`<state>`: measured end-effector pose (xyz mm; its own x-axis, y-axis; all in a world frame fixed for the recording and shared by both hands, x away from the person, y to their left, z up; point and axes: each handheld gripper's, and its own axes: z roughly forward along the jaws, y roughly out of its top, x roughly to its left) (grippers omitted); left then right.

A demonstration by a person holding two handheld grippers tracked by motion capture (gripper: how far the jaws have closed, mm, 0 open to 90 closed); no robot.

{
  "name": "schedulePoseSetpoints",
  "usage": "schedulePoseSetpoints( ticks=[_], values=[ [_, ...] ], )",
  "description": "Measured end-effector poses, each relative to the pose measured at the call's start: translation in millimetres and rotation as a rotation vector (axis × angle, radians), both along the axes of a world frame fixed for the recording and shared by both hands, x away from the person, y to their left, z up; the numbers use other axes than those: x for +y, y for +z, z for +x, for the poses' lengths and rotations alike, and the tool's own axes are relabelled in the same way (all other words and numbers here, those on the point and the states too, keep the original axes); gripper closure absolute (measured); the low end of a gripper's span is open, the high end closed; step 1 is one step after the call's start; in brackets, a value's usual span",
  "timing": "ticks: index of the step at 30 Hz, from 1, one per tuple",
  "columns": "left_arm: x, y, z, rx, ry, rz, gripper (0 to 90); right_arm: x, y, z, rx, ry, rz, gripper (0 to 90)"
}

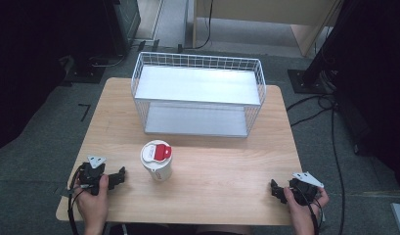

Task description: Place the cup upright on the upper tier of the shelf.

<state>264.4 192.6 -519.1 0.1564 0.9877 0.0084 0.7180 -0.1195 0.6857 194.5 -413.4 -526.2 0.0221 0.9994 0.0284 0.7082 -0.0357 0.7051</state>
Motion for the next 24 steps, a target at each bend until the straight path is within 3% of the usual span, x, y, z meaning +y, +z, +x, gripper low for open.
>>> schedulePoseSetpoints(
  ticks=[9, 17, 24],
  values=[
    [0.1, 0.0, 0.0, 0.0, -0.001, 0.002, 0.0, 16.1, 9.4, -4.7, 0.007, 0.01, -0.014, 0.0],
    [0.1, 0.0, 0.1, 0.0, -0.001, 0.002, 0.0, 34.2, 23.2, -0.8, -0.035, 0.035, 0.023, 0.2],
    [0.1, 0.0, 0.1, 0.0, -0.001, 0.001, 0.0, 70.9, 40.5, 12.1, -0.078, 0.139, 0.028, 0.2]
  ],
)
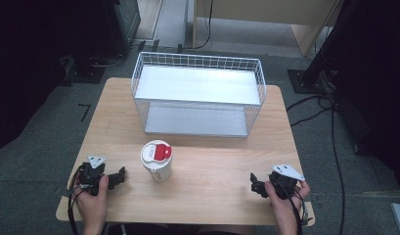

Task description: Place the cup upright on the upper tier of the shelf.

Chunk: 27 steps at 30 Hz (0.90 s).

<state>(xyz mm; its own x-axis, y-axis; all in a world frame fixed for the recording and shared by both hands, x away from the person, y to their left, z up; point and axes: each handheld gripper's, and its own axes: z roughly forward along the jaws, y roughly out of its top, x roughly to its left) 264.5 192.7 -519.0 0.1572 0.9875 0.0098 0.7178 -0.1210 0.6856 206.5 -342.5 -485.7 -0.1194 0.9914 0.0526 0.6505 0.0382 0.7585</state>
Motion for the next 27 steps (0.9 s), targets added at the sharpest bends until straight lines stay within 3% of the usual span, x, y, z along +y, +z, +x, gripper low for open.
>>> schedulePoseSetpoints(
  ticks=[2, 6, 17, 27],
  values=[
    [0.0, 0.0, 0.0, 0.0, 0.0, 0.0, 0.0, 4.3, 1.6, 1.5, -0.003, 0.011, 0.002, 0.2],
    [-0.2, 0.0, 0.0, 0.0, 0.001, -0.001, 0.0, 22.1, 11.1, 6.9, -0.011, 0.041, 0.052, 0.3],
    [0.0, 0.0, 0.0, 0.001, -0.001, 0.001, 0.0, 66.2, 27.0, 13.2, -0.04, 0.12, 0.048, 0.5],
    [-0.2, -0.1, -0.1, 0.0, 0.001, -0.002, 0.0, 103.5, 25.2, 20.2, -0.045, 0.192, 0.059, 0.5]
  ],
)
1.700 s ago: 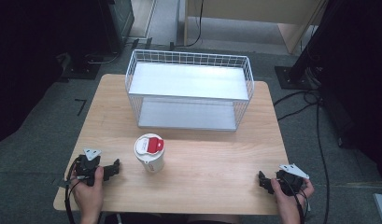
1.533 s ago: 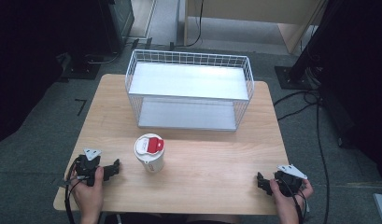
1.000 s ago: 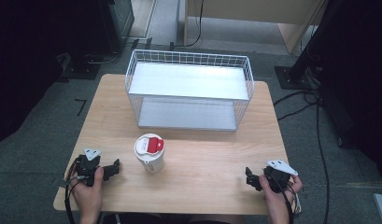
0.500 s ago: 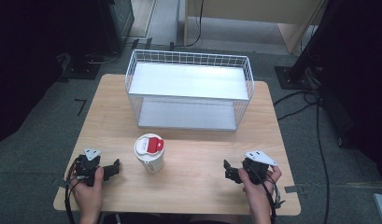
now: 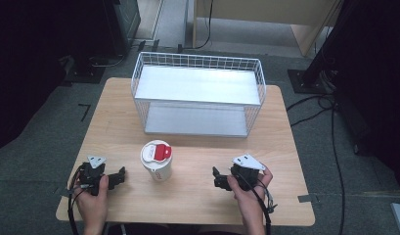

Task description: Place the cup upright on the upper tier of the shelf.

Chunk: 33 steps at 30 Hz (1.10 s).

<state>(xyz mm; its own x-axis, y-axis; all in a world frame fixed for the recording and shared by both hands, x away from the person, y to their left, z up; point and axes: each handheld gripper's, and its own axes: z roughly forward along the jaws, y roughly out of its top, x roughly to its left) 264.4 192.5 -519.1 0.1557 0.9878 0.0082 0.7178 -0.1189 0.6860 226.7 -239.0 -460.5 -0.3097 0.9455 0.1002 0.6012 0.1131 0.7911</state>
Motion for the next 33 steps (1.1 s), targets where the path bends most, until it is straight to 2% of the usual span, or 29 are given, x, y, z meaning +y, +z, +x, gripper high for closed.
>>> schedulePoseSetpoints(
  ticks=[15, 33],
  values=[
    [0.1, 0.0, 0.0, 0.0, -0.001, 0.0, 0.0, 58.3, -10.6, 5.1, 0.002, 0.132, 0.015, 0.5],
    [0.0, 0.0, 0.0, 0.0, 0.0, 0.0, 0.0, 98.9, -16.5, 1.7, -0.004, 0.249, 0.071, 0.5]
  ],
)
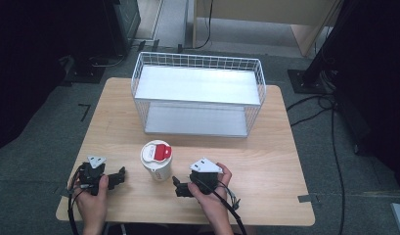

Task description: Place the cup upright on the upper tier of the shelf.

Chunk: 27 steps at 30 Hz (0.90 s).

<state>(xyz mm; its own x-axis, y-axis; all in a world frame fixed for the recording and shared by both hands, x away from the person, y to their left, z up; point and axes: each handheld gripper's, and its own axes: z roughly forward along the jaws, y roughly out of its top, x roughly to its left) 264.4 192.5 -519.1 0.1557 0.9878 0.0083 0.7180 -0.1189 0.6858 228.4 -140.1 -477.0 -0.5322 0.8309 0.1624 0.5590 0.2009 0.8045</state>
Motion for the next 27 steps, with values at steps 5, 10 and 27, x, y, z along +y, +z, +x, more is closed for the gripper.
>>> schedulePoseSetpoints(
  ticks=[5, 10, 27],
  values=[
    [0.0, 0.0, 0.0, 0.0, 0.0, 0.0, 0.0, 10.7, 0.7, 0.2, -0.01, 0.032, 0.01, 0.5],
    [0.0, 0.0, 0.0, 0.0, 0.0, 0.0, 0.0, 20.3, -1.3, 2.5, -0.013, 0.05, 0.016, 0.5],
    [0.1, 0.0, 0.0, 0.001, -0.001, 0.001, 0.0, 51.4, 2.7, 9.8, -0.038, 0.083, 0.079, 0.5]
  ],
)
